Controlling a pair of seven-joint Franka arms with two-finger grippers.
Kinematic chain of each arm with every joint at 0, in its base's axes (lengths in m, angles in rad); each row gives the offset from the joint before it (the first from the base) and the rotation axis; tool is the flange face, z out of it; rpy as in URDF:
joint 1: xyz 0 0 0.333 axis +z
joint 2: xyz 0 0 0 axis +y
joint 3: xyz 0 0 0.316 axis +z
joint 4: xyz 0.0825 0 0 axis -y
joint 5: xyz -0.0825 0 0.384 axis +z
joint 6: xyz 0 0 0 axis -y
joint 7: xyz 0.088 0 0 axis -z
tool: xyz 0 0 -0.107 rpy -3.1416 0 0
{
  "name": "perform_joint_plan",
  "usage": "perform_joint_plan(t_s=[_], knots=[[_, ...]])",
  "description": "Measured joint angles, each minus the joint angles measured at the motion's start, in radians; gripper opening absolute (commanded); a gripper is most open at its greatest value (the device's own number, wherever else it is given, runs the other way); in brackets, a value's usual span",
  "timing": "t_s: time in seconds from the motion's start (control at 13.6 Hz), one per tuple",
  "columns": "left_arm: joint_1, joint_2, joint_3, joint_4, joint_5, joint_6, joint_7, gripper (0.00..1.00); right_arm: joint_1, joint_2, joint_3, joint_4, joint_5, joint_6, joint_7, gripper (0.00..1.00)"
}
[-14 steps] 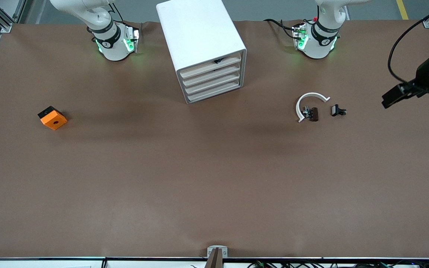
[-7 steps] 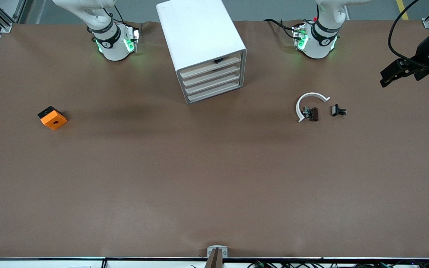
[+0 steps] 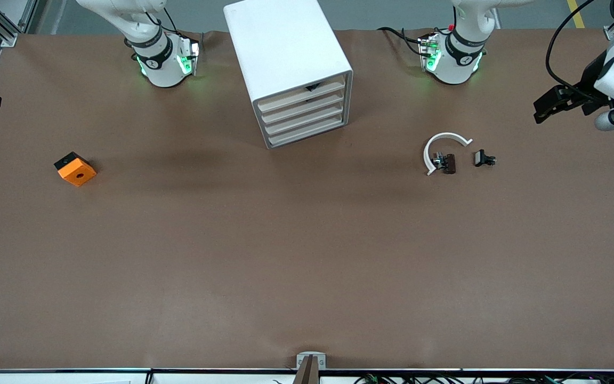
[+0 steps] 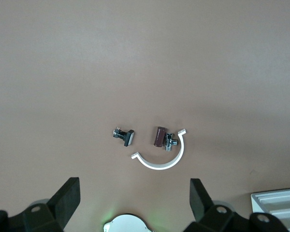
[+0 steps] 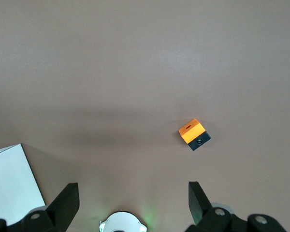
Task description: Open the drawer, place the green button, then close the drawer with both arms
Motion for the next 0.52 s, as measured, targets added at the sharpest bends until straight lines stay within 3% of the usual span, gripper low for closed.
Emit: perform_joint_plan(t_s=[0.29,0.52], knots=[[0.002,-0.039,-0.028,-0.038,-0.029,0.008,0.000,1.00,0.004,-0.026,0.010,-0.027,0.000,0.006,0.000,1.00],[0.006,-0.041,-0.023,-0.039,-0.035,0.014,0.000,1.00,0.004,-0.103,0.012,-0.146,-0.001,0.076,0.000,1.00]])
